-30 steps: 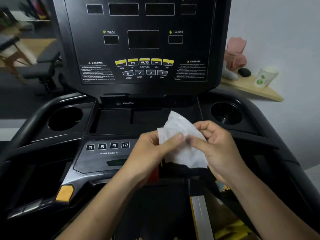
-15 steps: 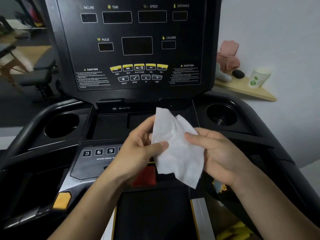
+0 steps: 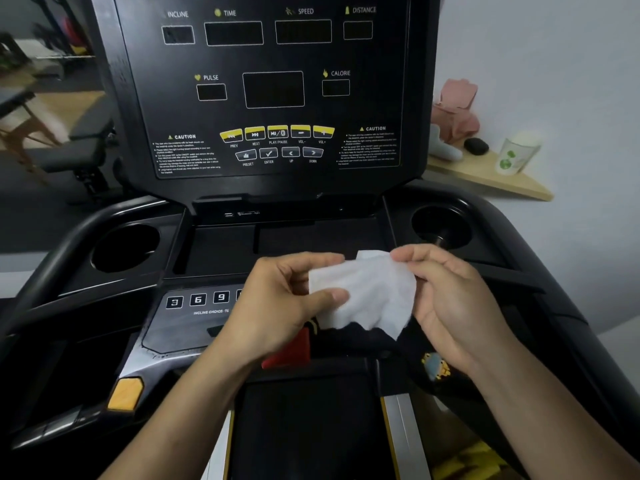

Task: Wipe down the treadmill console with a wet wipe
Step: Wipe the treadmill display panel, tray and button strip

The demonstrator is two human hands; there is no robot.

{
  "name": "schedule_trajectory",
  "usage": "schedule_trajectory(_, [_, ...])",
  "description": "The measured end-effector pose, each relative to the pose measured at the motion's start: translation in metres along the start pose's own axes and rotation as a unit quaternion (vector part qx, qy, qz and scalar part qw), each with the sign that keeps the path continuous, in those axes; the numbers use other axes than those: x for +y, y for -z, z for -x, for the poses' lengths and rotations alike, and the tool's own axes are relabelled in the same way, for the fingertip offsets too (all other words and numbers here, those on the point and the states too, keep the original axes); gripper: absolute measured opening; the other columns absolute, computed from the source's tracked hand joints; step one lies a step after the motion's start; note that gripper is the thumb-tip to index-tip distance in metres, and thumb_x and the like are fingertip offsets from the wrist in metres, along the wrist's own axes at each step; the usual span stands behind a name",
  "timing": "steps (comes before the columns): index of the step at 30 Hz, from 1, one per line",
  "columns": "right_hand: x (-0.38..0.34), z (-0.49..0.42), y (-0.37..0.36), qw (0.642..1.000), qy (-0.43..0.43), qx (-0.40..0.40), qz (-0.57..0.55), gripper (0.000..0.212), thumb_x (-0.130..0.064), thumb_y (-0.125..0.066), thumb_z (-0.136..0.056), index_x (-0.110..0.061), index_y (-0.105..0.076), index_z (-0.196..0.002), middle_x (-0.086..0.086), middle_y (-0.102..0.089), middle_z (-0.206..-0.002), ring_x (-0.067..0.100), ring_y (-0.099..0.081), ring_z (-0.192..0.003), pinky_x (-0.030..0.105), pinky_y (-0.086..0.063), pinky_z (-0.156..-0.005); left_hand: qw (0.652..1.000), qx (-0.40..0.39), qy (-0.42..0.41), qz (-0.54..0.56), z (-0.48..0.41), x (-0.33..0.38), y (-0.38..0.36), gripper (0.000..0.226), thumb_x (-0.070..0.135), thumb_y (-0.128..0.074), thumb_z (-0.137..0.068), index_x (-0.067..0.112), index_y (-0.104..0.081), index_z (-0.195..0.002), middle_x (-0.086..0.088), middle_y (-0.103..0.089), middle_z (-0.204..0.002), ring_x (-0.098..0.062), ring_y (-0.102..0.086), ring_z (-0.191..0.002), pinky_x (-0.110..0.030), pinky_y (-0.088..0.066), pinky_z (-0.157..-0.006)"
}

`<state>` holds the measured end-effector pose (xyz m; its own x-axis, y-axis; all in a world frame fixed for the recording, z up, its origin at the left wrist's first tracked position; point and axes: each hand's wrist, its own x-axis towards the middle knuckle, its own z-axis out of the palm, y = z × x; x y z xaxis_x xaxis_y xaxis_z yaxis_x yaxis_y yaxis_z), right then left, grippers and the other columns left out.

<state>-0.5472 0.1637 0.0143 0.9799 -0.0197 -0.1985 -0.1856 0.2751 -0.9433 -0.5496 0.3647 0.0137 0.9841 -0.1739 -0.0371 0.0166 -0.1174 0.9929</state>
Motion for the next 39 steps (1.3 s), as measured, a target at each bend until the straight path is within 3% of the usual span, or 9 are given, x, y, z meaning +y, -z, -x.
schedule_trajectory(4, [0.004, 0.004, 0.003, 0.982, 0.051, -0.053, 0.173, 0.038, -0.002, -0.071, -0.082, -0.021, -0.066, -0.114, 0.001, -0.072, -0.105, 0.015, -0.069, -0.100, 0.037, -0.056, -0.086, 0.993, 0.036, -0.012, -0.114, -0.001, -0.001, -0.003, 0.046, 0.013, -0.089, -0.064, 0.027, -0.073, -0.105, 0.004, -0.076, -0.093, -0.009, -0.073, -0.083, -0.029, -0.060, -0.072])
schedule_trajectory(9, [0.007, 0.000, 0.005, 0.857, 0.243, 0.007, 0.454, 0.010, -0.019, -0.073, -0.081, -0.027, -0.070, -0.087, -0.012, -0.059, -0.095, 0.003, -0.058, -0.087, 0.018, -0.048, -0.076, 0.971, 0.063, -0.099, -0.207, -0.003, -0.002, -0.007, 0.017, 0.020, -0.083, -0.073, 0.033, -0.073, -0.077, 0.012, -0.068, -0.081, 0.003, -0.063, -0.076, -0.008, -0.043, -0.063])
schedule_trajectory(13, [0.000, 0.000, 0.009, 0.968, 0.081, -0.088, 0.221, 0.007, -0.013, -0.066, -0.088, -0.015, -0.069, -0.094, 0.001, -0.071, -0.102, 0.015, -0.067, -0.095, 0.038, -0.054, -0.087, 0.990, 0.010, -0.092, -0.109, -0.008, -0.004, -0.001, 0.020, 0.019, -0.075, -0.083, 0.015, -0.063, -0.068, 0.000, -0.063, -0.106, -0.004, -0.061, -0.097, -0.016, -0.046, -0.077])
schedule_trajectory(19, [-0.002, 0.003, 0.002, 0.990, 0.010, -0.065, 0.123, 0.011, -0.018, -0.064, -0.090, -0.012, -0.067, -0.099, 0.006, -0.075, -0.089, 0.022, -0.072, -0.086, 0.035, -0.057, -0.073, 0.991, -0.073, -0.031, 0.109, -0.005, -0.012, 0.002, 0.023, 0.006, -0.076, -0.077, 0.016, -0.055, -0.079, -0.011, -0.062, -0.071, -0.018, -0.062, -0.065, -0.025, -0.048, -0.057])
schedule_trajectory(26, [0.025, -0.004, -0.002, 0.726, 0.471, 0.073, 0.495, 0.010, -0.014, -0.070, -0.086, -0.011, -0.066, -0.078, -0.001, -0.057, -0.072, 0.014, -0.053, -0.066, 0.027, -0.044, -0.063, 0.995, -0.087, 0.047, 0.029, -0.007, -0.015, -0.009, 0.025, 0.016, -0.053, -0.099, 0.007, -0.074, -0.108, -0.008, -0.075, -0.104, -0.023, -0.069, -0.102, -0.027, -0.053, -0.085])
schedule_trajectory(31, [0.059, 0.005, -0.003, 0.621, 0.524, -0.064, 0.580, 0.010, -0.009, -0.063, -0.088, -0.015, -0.071, -0.085, -0.001, -0.061, -0.079, 0.021, -0.056, -0.076, 0.042, -0.044, -0.082, 0.995, -0.028, 0.039, 0.088, -0.005, -0.020, -0.021, 0.029, 0.024, -0.057, -0.096, -0.002, -0.071, -0.100, -0.022, -0.073, -0.093, -0.025, -0.069, -0.084, -0.031, -0.054, -0.077])
schedule_trajectory(34, [0.054, 0.012, 0.001, 0.739, 0.474, -0.056, 0.476, 0.010, -0.017, -0.066, -0.088, -0.013, -0.074, -0.093, -0.003, -0.067, -0.086, 0.017, -0.061, -0.080, 0.034, -0.048, -0.079, 0.996, 0.032, 0.032, 0.079, -0.004, -0.029, -0.024, 0.012, -0.002, -0.060, -0.092, 0.004, -0.068, -0.098, -0.009, -0.074, -0.087, -0.018, -0.068, -0.078, -0.023, -0.052, -0.066])
schedule_trajectory(37, [0.032, 0.012, 0.004, 0.923, 0.218, -0.001, 0.318, 0.025, -0.022, -0.071, -0.083, -0.025, -0.066, -0.108, -0.008, -0.068, -0.099, 0.006, -0.065, -0.094, 0.022, -0.052, -0.080, 0.996, 0.008, 0.024, 0.084, 0.002, -0.031, -0.026, 0.013, -0.008, -0.061, -0.090, 0.005, -0.059, -0.095, -0.016, -0.068, -0.089, -0.022, -0.063, -0.079, -0.030, -0.052, -0.068])
schedule_trajectory(39, [0.032, 0.009, 0.009, 0.957, 0.065, -0.055, 0.275, 0.028, -0.014, -0.075, -0.080, -0.025, -0.063, -0.102, -0.003, -0.073, -0.090, 0.006, -0.069, -0.087, 0.028, -0.054, -0.078, 0.998, 0.022, 0.026, 0.061, 0.008, -0.034, -0.031, 0.021, -0.005, -0.064, -0.088, 0.010, -0.051, -0.093, -0.021, -0.063, -0.089, -0.025, -0.059, -0.076, -0.039, -0.050, -0.065])
